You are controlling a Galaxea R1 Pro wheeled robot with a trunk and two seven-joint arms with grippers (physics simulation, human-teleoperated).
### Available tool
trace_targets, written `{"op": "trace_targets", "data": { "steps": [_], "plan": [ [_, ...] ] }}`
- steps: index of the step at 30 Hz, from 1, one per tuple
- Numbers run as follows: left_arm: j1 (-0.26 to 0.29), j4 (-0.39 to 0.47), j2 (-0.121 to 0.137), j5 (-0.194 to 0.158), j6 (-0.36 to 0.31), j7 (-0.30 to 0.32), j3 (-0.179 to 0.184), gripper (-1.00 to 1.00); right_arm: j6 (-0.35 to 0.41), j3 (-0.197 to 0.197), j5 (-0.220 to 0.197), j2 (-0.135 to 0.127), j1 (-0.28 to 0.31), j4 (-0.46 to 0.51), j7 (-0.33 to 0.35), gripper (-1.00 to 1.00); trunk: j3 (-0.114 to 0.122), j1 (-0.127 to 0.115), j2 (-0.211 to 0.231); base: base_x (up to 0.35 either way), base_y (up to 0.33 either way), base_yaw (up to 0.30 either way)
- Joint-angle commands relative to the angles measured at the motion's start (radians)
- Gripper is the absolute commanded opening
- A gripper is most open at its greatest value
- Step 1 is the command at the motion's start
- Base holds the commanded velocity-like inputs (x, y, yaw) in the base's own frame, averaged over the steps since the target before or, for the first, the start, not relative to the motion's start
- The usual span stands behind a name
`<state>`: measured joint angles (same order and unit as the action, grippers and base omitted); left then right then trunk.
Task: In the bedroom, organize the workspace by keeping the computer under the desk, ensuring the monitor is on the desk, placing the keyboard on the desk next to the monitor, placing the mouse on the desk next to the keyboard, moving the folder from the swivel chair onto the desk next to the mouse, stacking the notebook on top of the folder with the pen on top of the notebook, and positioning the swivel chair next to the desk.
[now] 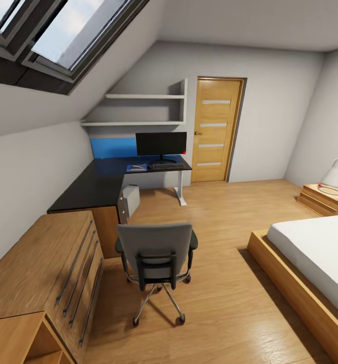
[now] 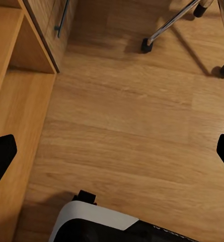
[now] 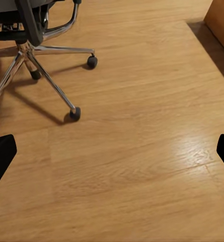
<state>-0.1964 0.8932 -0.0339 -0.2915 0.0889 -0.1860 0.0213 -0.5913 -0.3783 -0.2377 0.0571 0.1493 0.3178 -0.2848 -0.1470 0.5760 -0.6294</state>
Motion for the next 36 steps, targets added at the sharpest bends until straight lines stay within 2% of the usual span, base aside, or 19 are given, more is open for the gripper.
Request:
{"op": "trace_targets", "data": {
  "steps": [1,18,26,36],
  "plan": [
    [0.0,0.001,0.0,-0.009,0.003,-0.004,0.002,1.0,-0.004,-0.009,-0.008,0.0,0.001,-0.001,-0.005,1.0,-0.005,0.004,-0.009,0.0,0.0,0.0],
    [0.0,0.001,0.004,-0.011,0.004,-0.004,0.0,1.0,-0.004,-0.008,-0.008,0.0,0.001,-0.005,-0.004,1.0,-0.058,0.069,-0.128,-0.001,0.0,0.0],
    [0.0,0.003,0.005,-0.011,0.005,-0.004,-0.001,1.0,-0.004,-0.007,-0.008,-0.001,0.001,-0.005,-0.004,1.0,-0.083,0.1,-0.184,-0.145,0.0,0.0],
    [0.0,0.003,0.005,-0.011,0.005,-0.004,-0.001,1.0,-0.004,-0.005,-0.009,-0.005,0.001,-0.005,-0.005,1.0,-0.114,0.138,-0.254,-0.028,0.0,0.0]
  ]
}}
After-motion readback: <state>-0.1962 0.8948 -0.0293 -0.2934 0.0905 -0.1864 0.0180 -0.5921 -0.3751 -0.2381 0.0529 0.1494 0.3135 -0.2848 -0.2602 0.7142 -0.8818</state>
